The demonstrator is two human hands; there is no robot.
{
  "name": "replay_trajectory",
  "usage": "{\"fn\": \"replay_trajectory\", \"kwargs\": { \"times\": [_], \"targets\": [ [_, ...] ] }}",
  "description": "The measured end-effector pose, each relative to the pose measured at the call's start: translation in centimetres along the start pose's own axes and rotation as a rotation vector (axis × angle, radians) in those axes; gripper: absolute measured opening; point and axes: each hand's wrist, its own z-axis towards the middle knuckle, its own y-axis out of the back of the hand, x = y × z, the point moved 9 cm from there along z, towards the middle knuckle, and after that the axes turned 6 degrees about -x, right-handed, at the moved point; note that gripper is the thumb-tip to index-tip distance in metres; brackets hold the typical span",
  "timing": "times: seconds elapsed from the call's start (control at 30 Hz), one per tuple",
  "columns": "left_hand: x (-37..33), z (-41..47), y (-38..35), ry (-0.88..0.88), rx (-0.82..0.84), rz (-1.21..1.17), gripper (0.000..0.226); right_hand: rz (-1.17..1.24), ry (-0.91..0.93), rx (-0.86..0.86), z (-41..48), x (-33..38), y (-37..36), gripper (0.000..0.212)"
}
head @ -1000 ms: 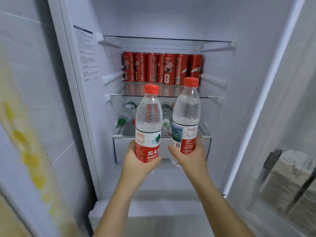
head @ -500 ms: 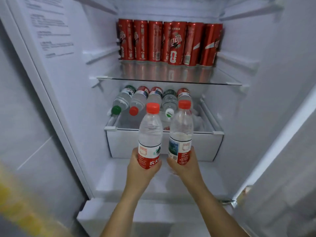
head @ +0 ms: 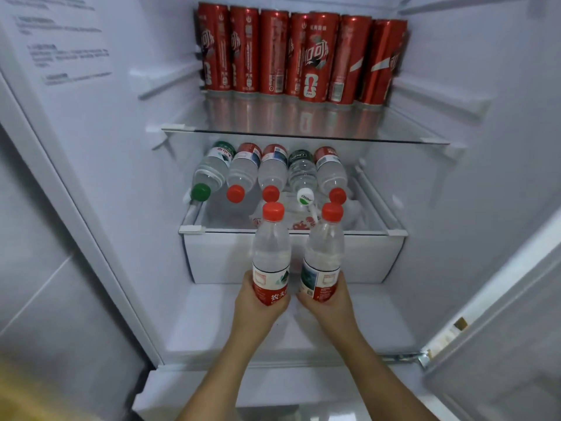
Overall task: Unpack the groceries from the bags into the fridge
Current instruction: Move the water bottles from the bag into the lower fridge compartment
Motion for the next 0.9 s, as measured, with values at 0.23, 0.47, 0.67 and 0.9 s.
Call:
{"fn": "replay_trajectory", "kwargs": {
  "times": [0.23, 0.47, 0.67, 0.9],
  "targets": [
    [-0.2, 0.8, -0.3, -0.030, 0.109, 0.013, 0.057, -0.049, 0.013, 0.058, 0.3, -0.3, -0.1, 0.060],
    [-2.9, 0.4, 2.4, -0.108, 0.003, 0.054, 0.071, -0.084, 0.036, -0.011, -0.2, 3.6, 2.0, 0.067],
    [-12.8, 0.8, 4.9, -0.479, -0.181, 0.051, 0.052, -0.218, 0.233, -0.134, 1.2, 12.5, 4.2, 0.052],
    [-18.2, 4.5, -0.3, -0.527, 0.096, 0.127, 0.014, -0.829, 0.357, -0.095, 5.7, 16.0, 0.1, 0.033]
  ]
}}
